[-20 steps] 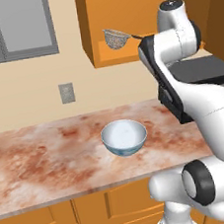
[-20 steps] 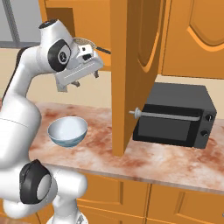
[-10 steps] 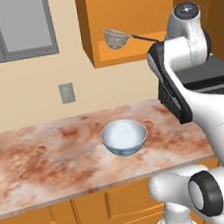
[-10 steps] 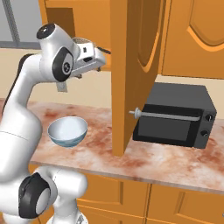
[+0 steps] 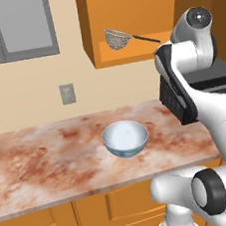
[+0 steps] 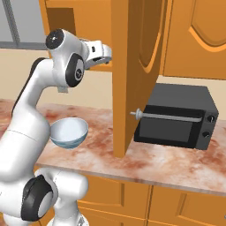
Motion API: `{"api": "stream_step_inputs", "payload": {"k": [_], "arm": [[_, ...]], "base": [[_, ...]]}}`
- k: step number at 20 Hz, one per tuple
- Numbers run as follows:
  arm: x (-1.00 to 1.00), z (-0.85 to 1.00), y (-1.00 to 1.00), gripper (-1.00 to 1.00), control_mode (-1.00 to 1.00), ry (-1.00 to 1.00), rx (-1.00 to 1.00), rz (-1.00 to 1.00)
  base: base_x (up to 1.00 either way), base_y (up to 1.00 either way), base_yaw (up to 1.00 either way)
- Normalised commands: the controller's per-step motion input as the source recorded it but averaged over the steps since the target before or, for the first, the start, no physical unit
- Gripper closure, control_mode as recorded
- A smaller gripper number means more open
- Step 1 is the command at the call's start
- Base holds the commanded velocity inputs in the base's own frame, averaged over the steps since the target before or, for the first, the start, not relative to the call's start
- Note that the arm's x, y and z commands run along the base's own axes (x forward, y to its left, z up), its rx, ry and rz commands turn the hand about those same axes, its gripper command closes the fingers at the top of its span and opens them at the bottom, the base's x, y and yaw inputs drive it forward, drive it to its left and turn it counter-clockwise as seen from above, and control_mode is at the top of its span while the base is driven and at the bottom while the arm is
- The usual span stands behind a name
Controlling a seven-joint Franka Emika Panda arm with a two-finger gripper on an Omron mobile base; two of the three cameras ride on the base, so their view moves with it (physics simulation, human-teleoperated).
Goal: Open the cabinet and setup a tea strainer by placing it in the bowl upright.
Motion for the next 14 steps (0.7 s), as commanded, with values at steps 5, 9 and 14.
{"api": "stream_step_inputs", "payload": {"k": [5,9,14], "arm": [[0.47,0.0,0.01,-1.0,-1.0,0.03,0.01,-0.15],[0.49,0.11,0.01,-1.0,-1.0,-0.06,0.06,-0.04],[0.37,0.11,0.0,-1.0,-1.0,-0.15,0.06,0.0]], "base": [[0.0,0.0,0.0],[0.0,0.0,0.0],[0.0,0.0,0.0]]}}
